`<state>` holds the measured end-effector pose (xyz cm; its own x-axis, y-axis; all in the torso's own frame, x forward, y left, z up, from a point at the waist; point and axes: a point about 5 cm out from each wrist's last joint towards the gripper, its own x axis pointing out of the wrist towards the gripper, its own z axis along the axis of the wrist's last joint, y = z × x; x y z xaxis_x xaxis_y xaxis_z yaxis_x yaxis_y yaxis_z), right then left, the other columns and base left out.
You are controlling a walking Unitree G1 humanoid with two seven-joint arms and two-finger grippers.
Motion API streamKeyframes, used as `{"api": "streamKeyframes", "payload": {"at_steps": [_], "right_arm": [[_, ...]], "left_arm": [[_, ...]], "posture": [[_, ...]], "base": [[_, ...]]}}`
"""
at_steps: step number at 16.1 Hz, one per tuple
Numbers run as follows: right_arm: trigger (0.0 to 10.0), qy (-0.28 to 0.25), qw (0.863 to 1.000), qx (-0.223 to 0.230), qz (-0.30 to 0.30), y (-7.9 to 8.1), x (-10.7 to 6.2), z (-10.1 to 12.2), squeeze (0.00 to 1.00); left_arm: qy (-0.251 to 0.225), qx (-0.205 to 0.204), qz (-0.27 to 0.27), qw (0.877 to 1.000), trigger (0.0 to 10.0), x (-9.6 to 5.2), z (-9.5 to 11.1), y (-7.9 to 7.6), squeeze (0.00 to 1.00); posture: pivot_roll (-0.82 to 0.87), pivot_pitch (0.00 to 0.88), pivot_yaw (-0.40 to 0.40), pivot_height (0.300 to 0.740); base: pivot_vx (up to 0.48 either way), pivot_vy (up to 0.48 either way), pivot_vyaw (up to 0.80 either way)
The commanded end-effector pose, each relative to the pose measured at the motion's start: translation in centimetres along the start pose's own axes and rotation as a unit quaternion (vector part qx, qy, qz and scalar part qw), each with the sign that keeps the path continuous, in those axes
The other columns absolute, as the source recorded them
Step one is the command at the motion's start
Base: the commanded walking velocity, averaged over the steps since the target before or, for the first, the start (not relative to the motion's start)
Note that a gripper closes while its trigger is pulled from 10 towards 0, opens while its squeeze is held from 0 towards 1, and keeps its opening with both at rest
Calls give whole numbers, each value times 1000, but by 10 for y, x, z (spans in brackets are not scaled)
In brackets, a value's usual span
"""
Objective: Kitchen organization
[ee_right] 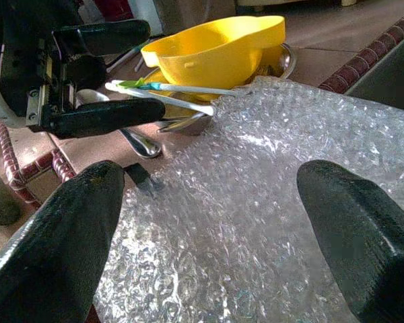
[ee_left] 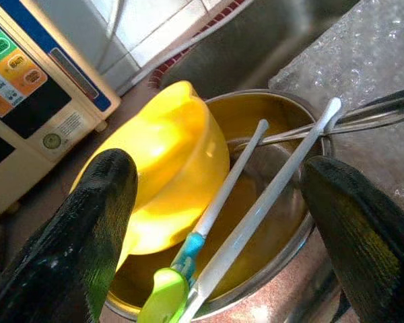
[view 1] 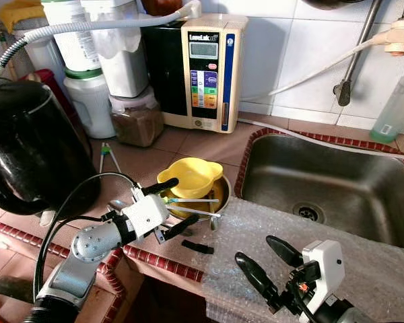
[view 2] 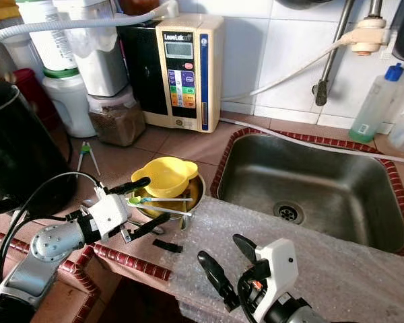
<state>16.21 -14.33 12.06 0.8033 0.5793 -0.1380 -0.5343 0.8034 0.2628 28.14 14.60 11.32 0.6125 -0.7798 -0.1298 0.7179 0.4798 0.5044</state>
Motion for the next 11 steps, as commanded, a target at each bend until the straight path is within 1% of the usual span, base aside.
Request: {"api": "streamKeyframes", "payload": {"at_steps": [1,5,8,11], "right_arm": [[10000,-3,1000,-6,4,2,1,3,0],[10000,-2,1000,-5,2,2,0,3,0],[10000,-3,1000,-4,2,2,1,3,0],[10000,-3,1000,-4,0,3,1,3,0]], "left_arm": [[2,2,-18,1000,10000,5,1,-1,0],[9,-3,-63,998,10000,7,0,-6,0],[31,-5,-90,995,10000,10,-5,-5,0],[58,-16,-126,990,10000,12,-12,-9,0]], "posture": [[-6,0,66,740],[-14,0,68,740],[-17,0,72,740],[-23,0,76,740]], "base": [[0,0,0],[0,0,0],[0,0,0],[0,0,0]]}}
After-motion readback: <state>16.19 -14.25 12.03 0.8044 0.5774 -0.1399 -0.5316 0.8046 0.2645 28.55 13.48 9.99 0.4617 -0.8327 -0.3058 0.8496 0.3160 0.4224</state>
